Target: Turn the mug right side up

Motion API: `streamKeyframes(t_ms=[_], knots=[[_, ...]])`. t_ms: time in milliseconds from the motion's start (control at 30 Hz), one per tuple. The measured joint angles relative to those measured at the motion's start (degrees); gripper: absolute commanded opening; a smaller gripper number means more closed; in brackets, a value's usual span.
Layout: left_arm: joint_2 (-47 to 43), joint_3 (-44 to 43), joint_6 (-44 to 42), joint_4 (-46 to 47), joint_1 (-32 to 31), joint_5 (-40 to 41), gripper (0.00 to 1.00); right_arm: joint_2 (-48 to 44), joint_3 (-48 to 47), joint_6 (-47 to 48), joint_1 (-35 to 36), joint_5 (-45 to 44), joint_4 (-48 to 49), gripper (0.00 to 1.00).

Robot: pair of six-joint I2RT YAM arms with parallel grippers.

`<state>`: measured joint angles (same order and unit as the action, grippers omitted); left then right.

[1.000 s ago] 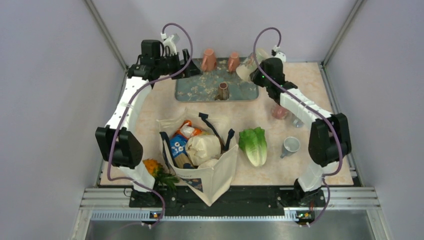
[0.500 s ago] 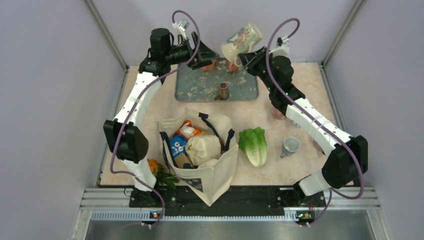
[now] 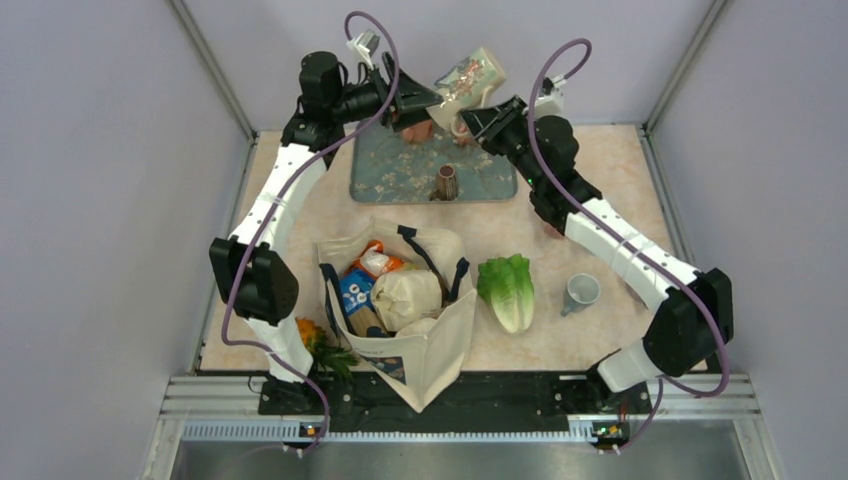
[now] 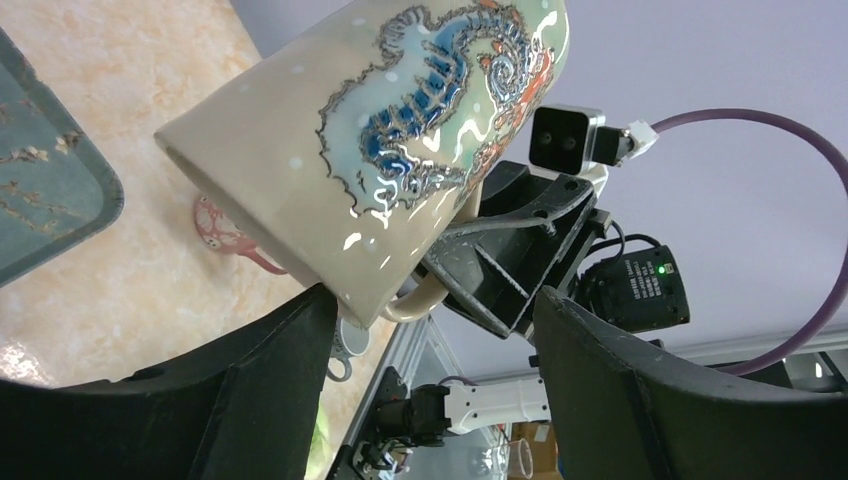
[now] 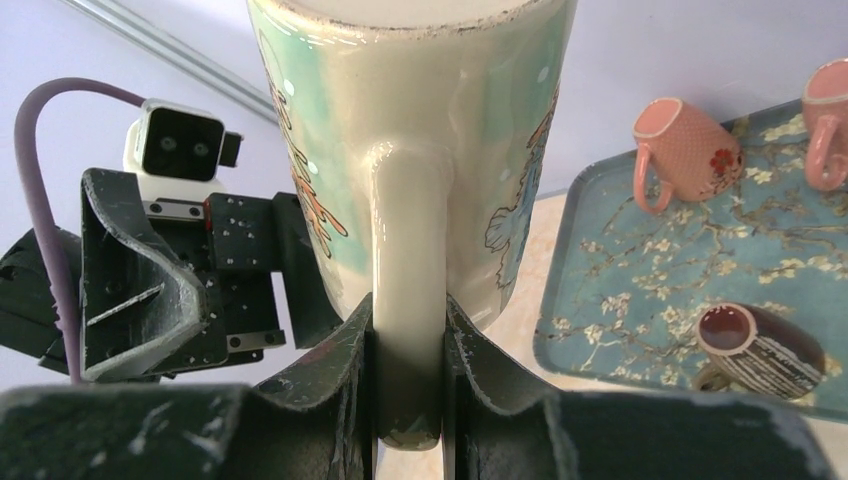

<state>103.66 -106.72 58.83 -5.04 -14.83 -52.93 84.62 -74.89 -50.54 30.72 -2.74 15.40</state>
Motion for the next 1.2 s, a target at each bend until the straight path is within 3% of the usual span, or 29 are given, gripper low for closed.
streamKeyframes(t_ms=[133, 233, 467, 500, 667, 700, 800, 900, 1200], knots=[[0.0, 0.0, 1.5, 1.6, -0.2, 0.0, 0.73, 0.6, 0.0, -1.8, 0.6, 0.9, 1.1, 0.00], [0.3, -0.8, 1.8, 2.0, -0.3, 0.0, 0.63, 1.4, 0.0, -3.8, 1.1, 1.5, 3.0, 0.00], [2.1, -2.1, 2.2, 2.1, -0.2, 0.4, 0.02, 3.3, 0.0, -9.2, 1.3, 2.5, 8.0, 0.00], [2.1, -2.2, 1.8, 2.5, -0.1, 0.1, 0.00, 3.7, 0.0, -10.4, 1.3, 2.6, 7.9, 0.00], [2.1, -3.6, -3.8, 1.6, 0.5, 0.1, 0.00, 5.7, 0.0, -17.5, 1.3, 4.1, 9.0, 0.00], [2.1, -4.1, -5.1, 0.1, 0.4, 0.5, 0.00, 5.8, 0.0, -17.9, 1.3, 4.2, 8.8, 0.04], [2.1, -5.7, -10.6, -5.9, 0.1, 2.9, 0.00, 6.1, 0.0, -18.2, 1.4, 4.4, 7.0, 0.42], [2.1, -6.7, -15.5, -10.8, -0.6, 7.8, 0.00, 6.3, 0.0, -16.1, 1.7, 4.6, 4.1, 0.57], [2.8, -6.2, -29.2, -24.9, 0.5, 22.7, 0.00, 6.9, 0.7, -10.0, 3.6, 5.3, -3.5, 0.63]])
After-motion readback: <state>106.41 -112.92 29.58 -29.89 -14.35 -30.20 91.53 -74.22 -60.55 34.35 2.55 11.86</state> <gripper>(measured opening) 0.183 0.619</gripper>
